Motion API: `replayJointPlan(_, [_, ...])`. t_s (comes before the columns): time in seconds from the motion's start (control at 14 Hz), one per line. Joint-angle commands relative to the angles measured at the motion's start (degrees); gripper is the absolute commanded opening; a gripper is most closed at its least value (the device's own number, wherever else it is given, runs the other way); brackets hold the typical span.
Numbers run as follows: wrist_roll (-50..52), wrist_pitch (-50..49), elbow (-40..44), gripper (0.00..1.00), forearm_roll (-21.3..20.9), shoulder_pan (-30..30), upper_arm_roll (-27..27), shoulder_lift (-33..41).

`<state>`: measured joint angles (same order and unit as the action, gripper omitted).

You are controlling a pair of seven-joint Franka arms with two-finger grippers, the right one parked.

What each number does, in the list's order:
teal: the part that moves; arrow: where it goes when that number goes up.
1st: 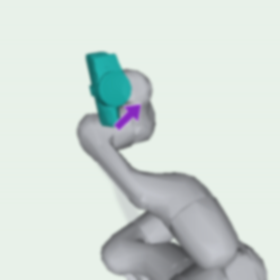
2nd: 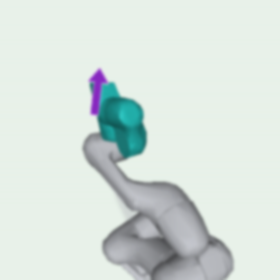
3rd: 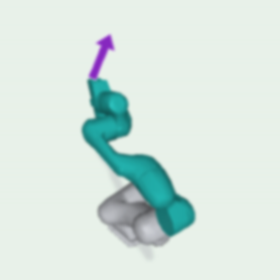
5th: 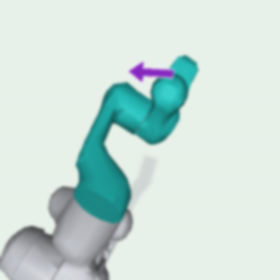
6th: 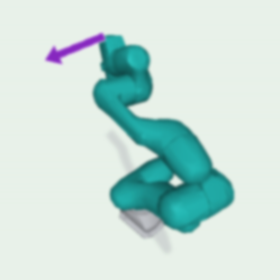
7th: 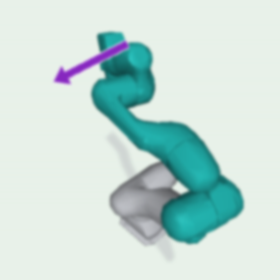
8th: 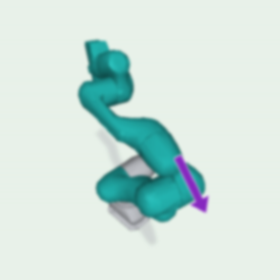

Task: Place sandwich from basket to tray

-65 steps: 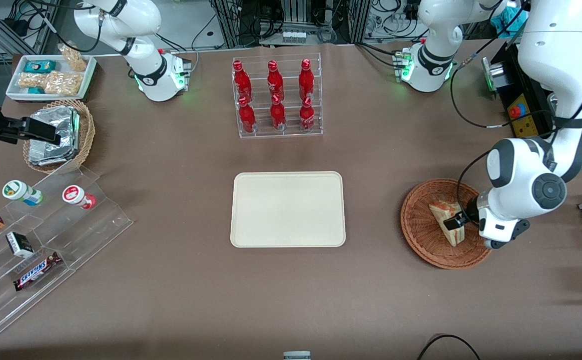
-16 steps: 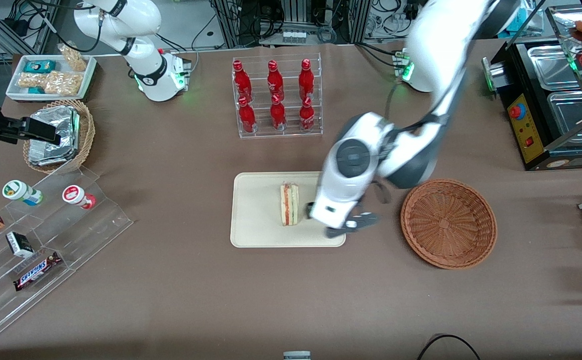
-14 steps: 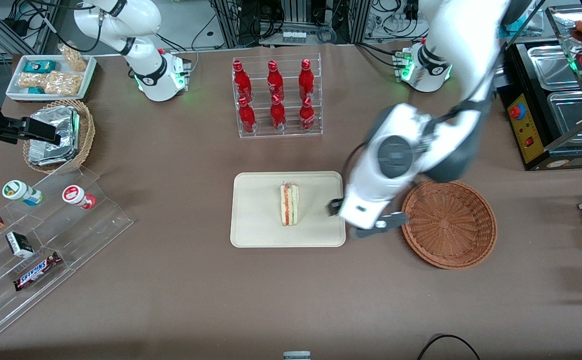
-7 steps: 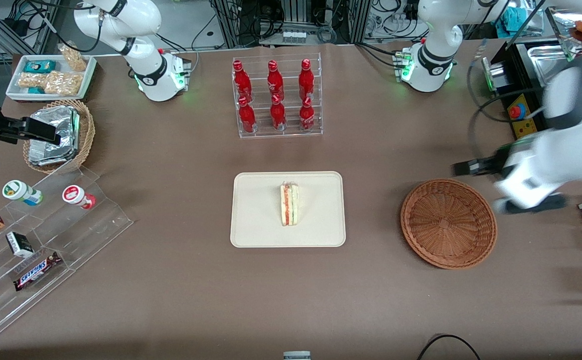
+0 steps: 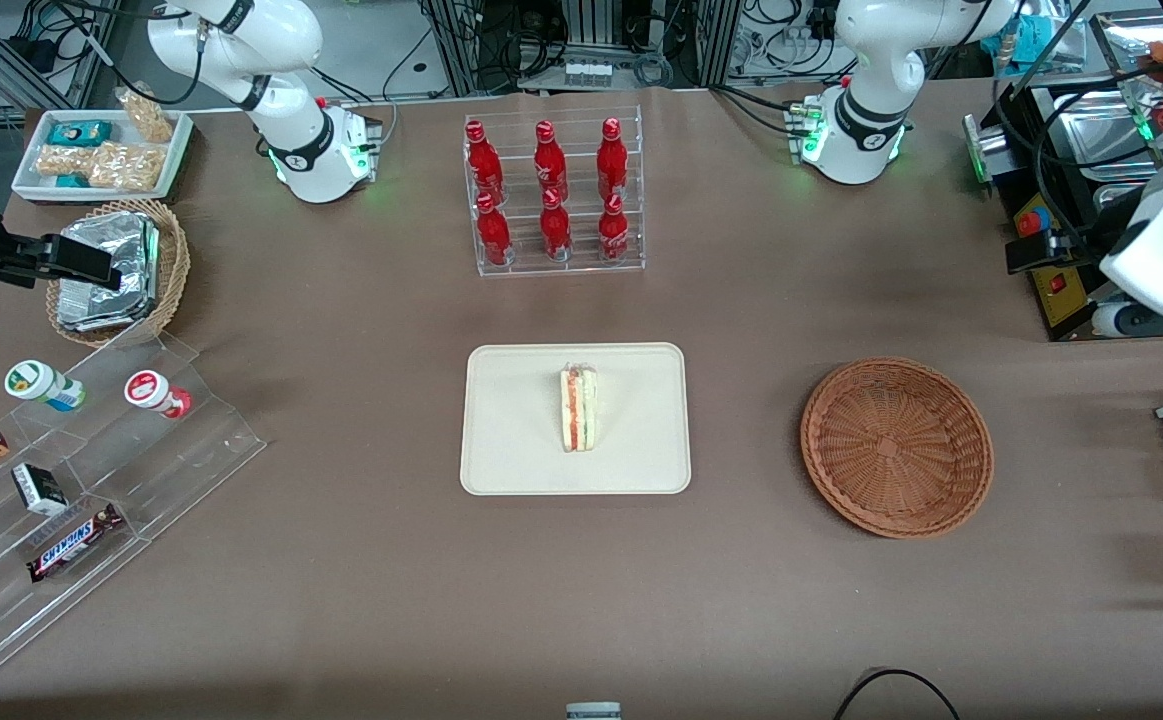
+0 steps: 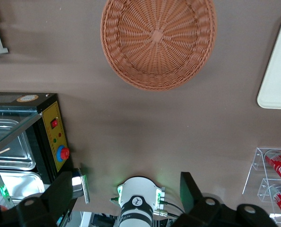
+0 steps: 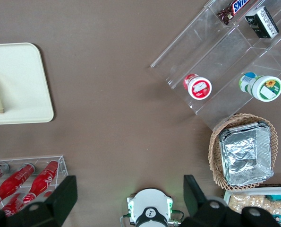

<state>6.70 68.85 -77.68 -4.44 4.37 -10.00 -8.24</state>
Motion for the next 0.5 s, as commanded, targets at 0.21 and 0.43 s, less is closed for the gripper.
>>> replayJointPlan(0.21, [0.07,-1.95,-0.62,1.00,1.96,-0.16,0.07,2.26])
replayJointPlan(0.43, [0.51,-3.20,-2.64,1.00,2.15,-0.07,0.16,2.79])
